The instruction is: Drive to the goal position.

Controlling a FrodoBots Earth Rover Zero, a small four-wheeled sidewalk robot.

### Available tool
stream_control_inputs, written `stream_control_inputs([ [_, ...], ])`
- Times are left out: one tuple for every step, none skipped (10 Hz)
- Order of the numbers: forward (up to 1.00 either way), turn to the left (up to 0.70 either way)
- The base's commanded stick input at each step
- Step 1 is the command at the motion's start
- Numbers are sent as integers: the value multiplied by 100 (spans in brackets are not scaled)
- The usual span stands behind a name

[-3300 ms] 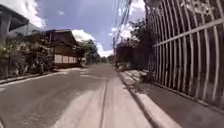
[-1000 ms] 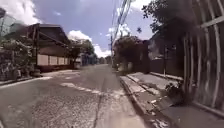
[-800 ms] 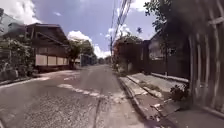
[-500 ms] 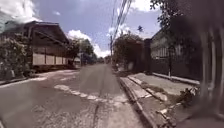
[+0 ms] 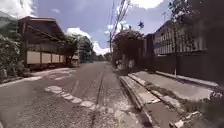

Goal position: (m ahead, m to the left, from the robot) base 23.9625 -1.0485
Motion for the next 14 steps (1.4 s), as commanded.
stream_control_inputs([
  [70,33],
  [70,20],
  [70,3],
  [70,0],
  [70,0],
  [70,0],
  [70,0],
  [70,0],
  [70,0],
  [70,0],
  [70,0],
  [70,0],
  [70,0],
  [70,0],
])
